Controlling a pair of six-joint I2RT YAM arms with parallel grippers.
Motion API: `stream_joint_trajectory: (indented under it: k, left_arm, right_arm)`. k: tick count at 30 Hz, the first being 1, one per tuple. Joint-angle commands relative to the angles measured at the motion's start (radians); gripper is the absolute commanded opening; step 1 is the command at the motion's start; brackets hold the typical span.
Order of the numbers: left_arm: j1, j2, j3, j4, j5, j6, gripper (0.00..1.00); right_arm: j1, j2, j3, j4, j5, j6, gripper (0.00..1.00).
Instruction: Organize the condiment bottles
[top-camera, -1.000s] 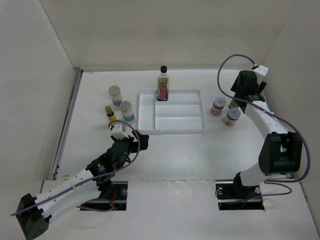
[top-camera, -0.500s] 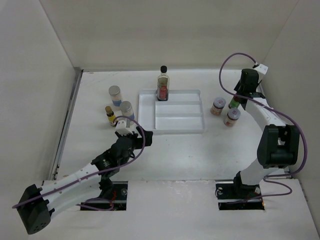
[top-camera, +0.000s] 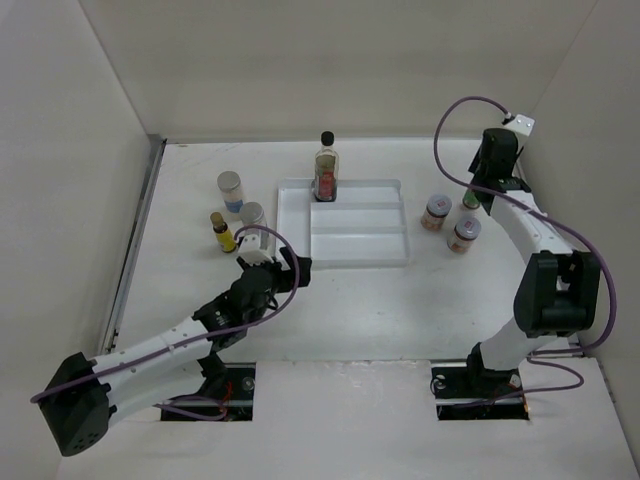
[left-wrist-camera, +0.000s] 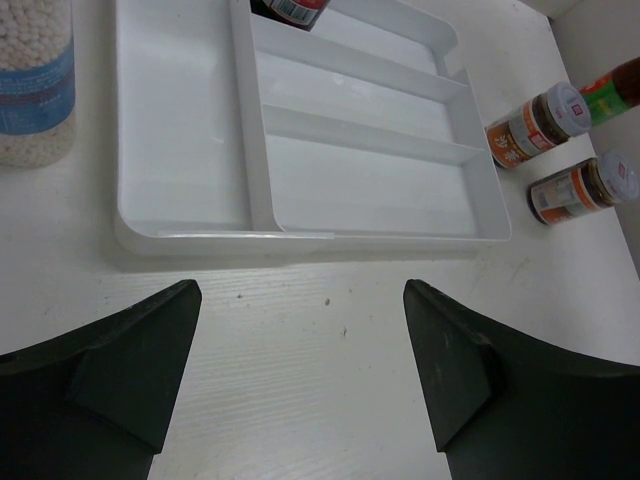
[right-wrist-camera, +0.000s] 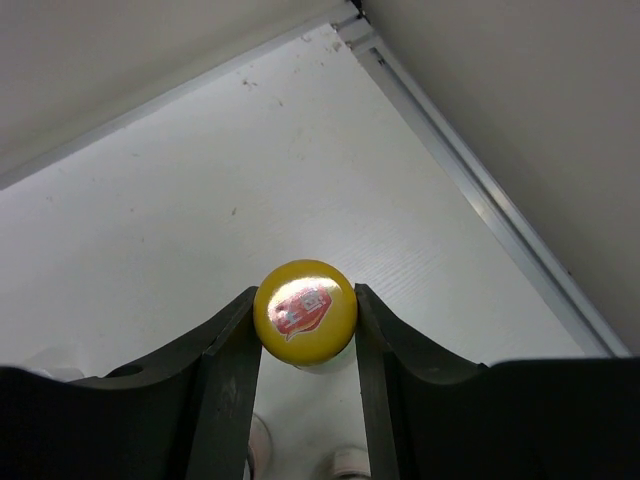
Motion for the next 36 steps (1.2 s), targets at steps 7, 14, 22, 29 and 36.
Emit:
stream_joint_trajectory:
  k: [7, 14, 22, 29, 36]
  left_arm:
    - [0.005, 0.028, 0.057, 0.088, 0.005, 0.014, 0.82]
    - [0.005, 0.031, 0.06, 0.089, 0.005, 0.015, 0.82]
    - [0.002, 0.047, 0.057, 0.091, 0.005, 0.012, 0.82]
    - [0.002, 0.083, 0.057, 0.117, 0.014, 0.012, 0.82]
    - [0.002, 0.112, 0.053, 0.138, 0.026, 0.012, 0.82]
  right_arm:
    - [0.099, -0.097, 0.139, 0.171, 0.043, -0.075, 0.26]
    - [0.219, -0.026, 0.267, 0.177, 0.035, -0.08, 0.26]
    - [0.352, 0.084, 0.324, 0.2, 0.032, -0.046, 0.27]
    - [0.387, 0.176, 0.341, 0.208, 0.003, 0.019, 0.27]
    - [0.412, 0.216, 0.266, 0.249, -0.029, 0.065, 0.27]
